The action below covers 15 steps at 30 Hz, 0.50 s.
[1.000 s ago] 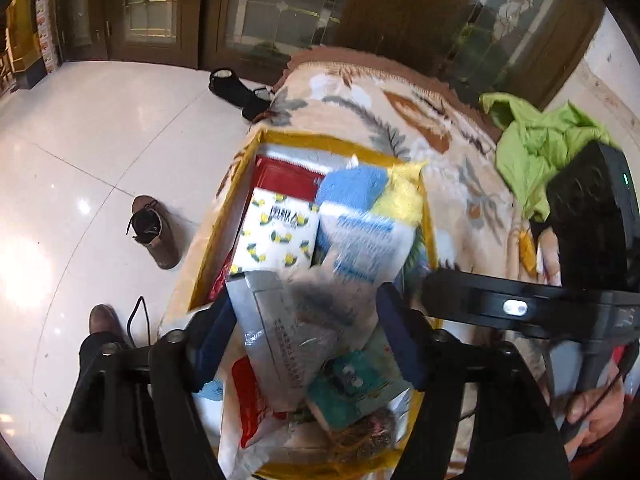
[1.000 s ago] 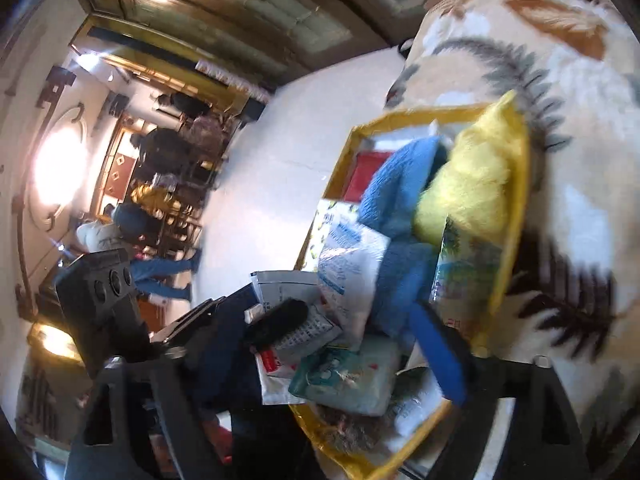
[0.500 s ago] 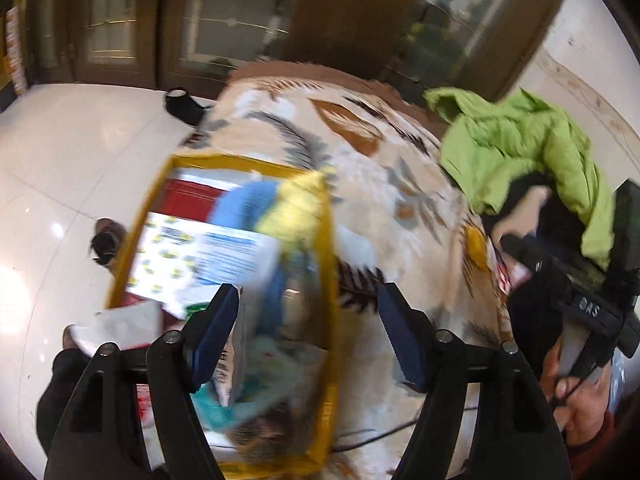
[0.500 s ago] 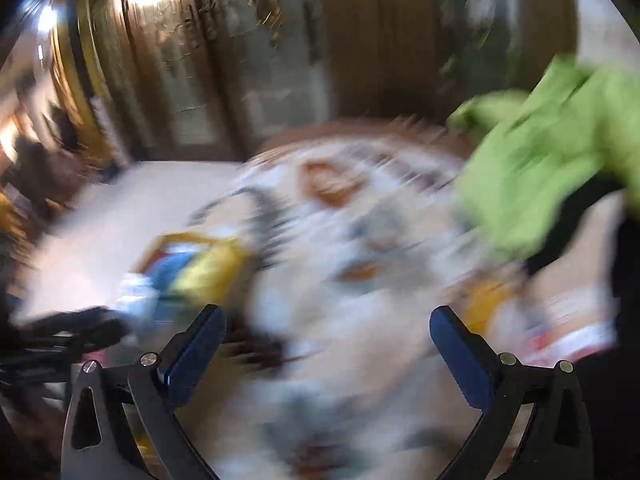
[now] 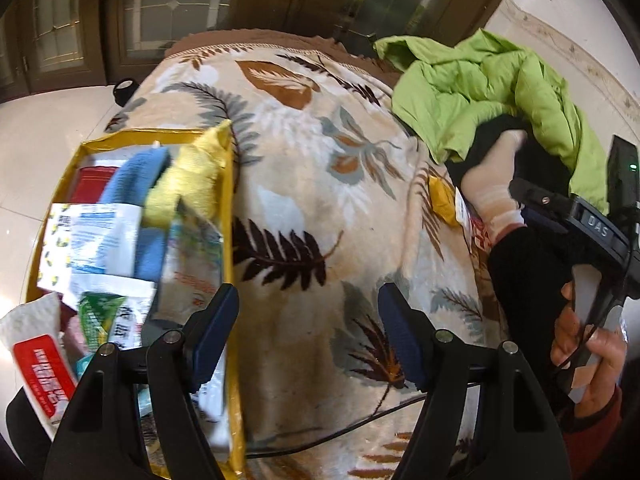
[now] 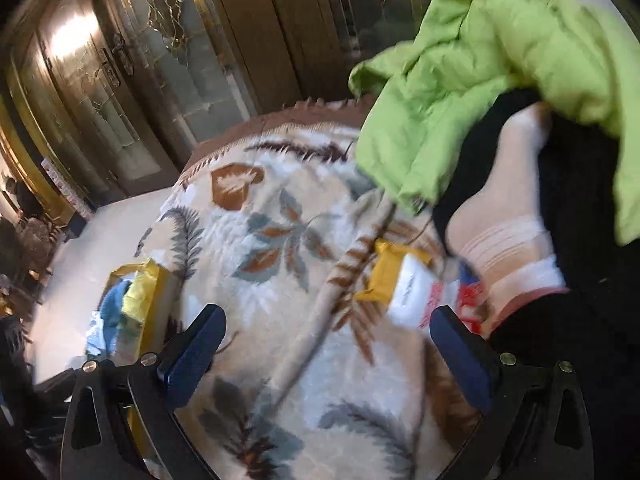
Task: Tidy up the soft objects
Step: 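Reach the left tool to the white red-text packet while the right tool reaches the yellow packet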
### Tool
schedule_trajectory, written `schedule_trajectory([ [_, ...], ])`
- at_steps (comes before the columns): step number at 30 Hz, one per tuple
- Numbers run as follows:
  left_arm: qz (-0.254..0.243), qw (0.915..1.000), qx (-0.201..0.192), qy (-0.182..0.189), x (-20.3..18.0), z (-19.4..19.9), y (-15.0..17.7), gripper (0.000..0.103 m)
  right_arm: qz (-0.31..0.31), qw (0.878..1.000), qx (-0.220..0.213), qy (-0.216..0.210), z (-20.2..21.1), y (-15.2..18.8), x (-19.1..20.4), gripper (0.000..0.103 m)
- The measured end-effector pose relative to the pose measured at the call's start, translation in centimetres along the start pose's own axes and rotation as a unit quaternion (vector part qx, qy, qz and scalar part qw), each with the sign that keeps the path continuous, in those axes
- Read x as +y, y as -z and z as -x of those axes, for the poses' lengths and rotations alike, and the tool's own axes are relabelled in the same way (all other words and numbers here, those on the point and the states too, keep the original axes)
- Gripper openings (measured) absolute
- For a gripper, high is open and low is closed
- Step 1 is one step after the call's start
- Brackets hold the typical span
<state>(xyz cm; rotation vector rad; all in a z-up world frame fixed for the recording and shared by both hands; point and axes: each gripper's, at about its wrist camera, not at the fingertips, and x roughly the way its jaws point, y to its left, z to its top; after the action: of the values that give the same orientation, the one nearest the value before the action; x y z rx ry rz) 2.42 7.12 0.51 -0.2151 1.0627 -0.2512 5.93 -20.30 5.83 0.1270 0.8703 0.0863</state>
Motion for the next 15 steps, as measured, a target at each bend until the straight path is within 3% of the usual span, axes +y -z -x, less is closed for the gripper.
schedule_trajectory([
  [4,0.001,0.9999,0.009,0.006,-0.5,-0.9,0.0,0.072,0.031,0.995,-0.075,0.054,2.2,0.3,0.2,0.103],
  [6,0.001,0.9999,0.013,0.009,-0.8,-1.4,-0.1,0.072,0.028,0.998,-0.029,0.056,0.7,-0.5,-0.9,0.103],
  [8,-0.004,0.9998,0.018,0.009,-1.2,-2.0,-0.1,0.072,-0.016,0.999,0.039,-0.021,-1.5,-1.1,-3.0,0.103],
  [10,-0.015,0.9995,0.025,0.010,-1.9,-2.7,-0.2,0.072,-0.065,0.994,0.062,-0.067,-2.5,-1.1,-4.7,0.103],
  [15,-0.043,0.9981,0.042,0.014,-4.0,-4.7,-0.3,0.072,-0.125,0.981,0.107,-0.106,-5.2,-0.6,-6.6,0.103],
])
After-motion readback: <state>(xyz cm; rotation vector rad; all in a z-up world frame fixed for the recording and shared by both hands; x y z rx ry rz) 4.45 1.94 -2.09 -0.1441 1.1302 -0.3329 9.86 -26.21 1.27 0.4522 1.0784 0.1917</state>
